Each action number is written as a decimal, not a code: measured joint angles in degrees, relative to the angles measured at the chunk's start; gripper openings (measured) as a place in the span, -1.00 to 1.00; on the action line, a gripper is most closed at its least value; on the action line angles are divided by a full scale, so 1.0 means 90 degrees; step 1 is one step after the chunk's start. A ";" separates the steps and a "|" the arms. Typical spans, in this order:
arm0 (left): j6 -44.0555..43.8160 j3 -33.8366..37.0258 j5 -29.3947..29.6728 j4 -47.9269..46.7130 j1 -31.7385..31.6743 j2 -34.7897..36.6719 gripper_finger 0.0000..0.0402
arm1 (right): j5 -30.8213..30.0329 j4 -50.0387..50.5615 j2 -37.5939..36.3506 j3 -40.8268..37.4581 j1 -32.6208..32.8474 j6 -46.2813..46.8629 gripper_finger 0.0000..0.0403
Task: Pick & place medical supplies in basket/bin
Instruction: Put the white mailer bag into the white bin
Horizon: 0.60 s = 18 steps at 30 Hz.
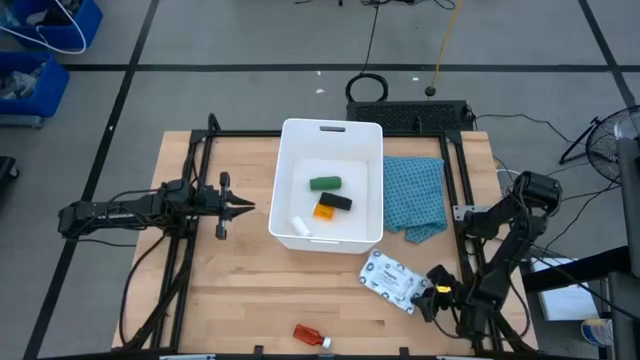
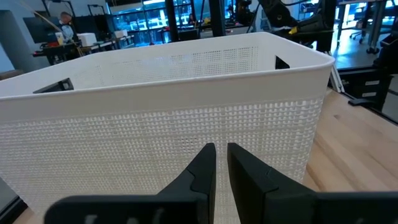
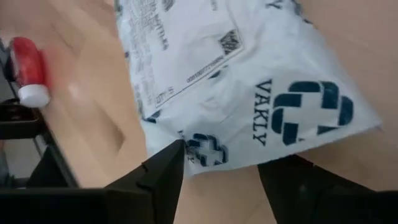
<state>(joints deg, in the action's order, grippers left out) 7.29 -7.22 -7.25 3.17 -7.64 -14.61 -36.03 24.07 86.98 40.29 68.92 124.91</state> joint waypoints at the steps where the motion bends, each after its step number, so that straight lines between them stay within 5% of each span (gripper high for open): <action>1: -0.0001 0.0000 -0.0003 0.0001 0.0000 0.0000 -0.77 | -0.0005 -0.0013 -0.0001 -0.0040 -0.0002 0.0008 -0.07; 4: -0.0012 0.0000 -0.0023 -0.0001 0.0000 0.0001 -0.77 | -0.0034 -0.0110 -0.0007 -0.0132 0.0001 -0.0033 -0.25; 9: -0.0012 0.0000 -0.0024 0.0001 0.0000 0.0001 -0.77 | -0.0043 -0.0143 -0.0012 -0.0153 0.0023 -0.0426 -0.89; 18: -0.0039 0.0000 -0.0024 0.0001 0.0000 0.0000 -0.77 | -0.0154 0.0025 -0.0102 0.0098 0.0016 -0.0986 -1.00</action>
<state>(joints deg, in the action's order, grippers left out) 6.94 -7.22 -7.46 3.18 -7.64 -14.61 -37.41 24.29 86.06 41.17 69.06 116.04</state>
